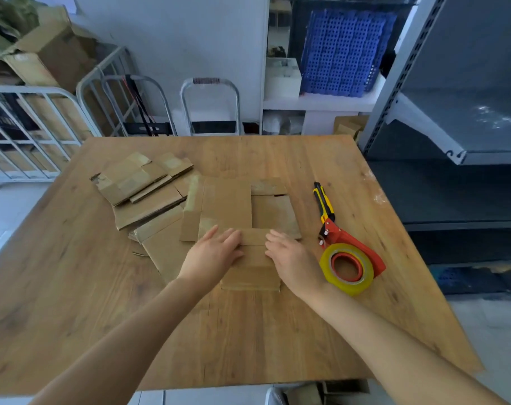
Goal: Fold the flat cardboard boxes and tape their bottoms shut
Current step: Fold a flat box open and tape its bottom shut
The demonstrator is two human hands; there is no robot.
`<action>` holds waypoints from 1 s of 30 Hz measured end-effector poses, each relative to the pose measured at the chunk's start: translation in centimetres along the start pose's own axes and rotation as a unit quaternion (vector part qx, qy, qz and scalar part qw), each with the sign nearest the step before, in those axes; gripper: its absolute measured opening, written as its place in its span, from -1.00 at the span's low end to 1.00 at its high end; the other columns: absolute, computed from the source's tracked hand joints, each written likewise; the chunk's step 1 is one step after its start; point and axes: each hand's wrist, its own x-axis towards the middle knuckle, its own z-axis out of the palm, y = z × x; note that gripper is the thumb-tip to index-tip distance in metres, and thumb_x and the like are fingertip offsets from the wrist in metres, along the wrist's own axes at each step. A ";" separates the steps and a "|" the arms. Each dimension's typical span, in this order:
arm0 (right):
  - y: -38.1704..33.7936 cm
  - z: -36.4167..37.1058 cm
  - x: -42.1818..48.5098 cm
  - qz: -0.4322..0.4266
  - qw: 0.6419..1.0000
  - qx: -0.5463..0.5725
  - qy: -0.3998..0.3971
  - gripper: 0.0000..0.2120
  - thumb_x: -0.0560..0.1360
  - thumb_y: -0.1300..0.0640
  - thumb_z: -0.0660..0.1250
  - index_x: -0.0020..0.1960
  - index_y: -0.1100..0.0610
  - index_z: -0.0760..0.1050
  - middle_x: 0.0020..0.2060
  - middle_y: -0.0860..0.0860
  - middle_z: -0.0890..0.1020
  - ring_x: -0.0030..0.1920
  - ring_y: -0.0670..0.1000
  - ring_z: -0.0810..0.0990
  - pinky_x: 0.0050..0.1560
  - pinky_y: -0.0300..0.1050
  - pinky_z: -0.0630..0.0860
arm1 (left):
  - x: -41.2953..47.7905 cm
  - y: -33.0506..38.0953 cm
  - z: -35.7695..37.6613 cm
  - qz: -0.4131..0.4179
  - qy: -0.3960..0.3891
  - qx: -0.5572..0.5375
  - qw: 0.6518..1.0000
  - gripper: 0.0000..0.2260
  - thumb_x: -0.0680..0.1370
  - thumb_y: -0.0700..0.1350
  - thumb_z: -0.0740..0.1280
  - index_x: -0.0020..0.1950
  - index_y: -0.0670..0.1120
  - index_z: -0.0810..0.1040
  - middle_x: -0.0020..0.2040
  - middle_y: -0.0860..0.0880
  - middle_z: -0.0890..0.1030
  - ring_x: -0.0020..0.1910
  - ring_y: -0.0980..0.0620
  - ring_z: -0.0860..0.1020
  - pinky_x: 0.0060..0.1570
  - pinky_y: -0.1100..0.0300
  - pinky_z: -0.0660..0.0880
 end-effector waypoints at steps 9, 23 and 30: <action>0.0 0.4 -1.8 -0.039 0.997 -0.059 -0.009 -0.55 0.59 0.04 0.11 0.23 0.34 0.56 0.22 0.20 0.60 0.29 0.14 0.54 0.38 -0.01 0.33 | -1.1 -0.5 0.9 0.004 -0.082 -0.003 0.997 -0.21 0.49 0.33 -0.43 0.57 -0.03 0.07 0.55 0.07 0.05 0.51 0.18 -0.09 0.47 0.21 -0.23; 8.9 -6.3 0.1 0.295 0.950 0.001 -0.102 -0.69 0.58 0.28 0.17 0.31 0.24 0.45 0.19 0.13 0.58 0.19 0.18 0.56 0.08 -0.04 0.51 | -0.8 -0.2 0.8 -0.003 -0.100 0.024 0.995 -0.09 0.37 0.33 -0.61 0.58 -0.03 -0.04 0.58 0.03 0.01 0.47 0.19 -0.18 0.44 0.23 -0.26; 16.2 -5.9 -1.7 0.406 0.876 -0.034 -0.259 -0.57 0.34 -0.03 0.52 0.12 0.12 0.53 -0.02 0.05 0.63 -0.02 0.11 0.61 -0.02 0.01 0.59 | -0.8 -0.2 0.7 0.003 -0.094 0.051 0.994 -0.23 0.53 0.28 -0.44 0.56 -0.08 0.13 0.54 0.01 0.14 0.48 0.14 -0.02 0.48 0.21 -0.20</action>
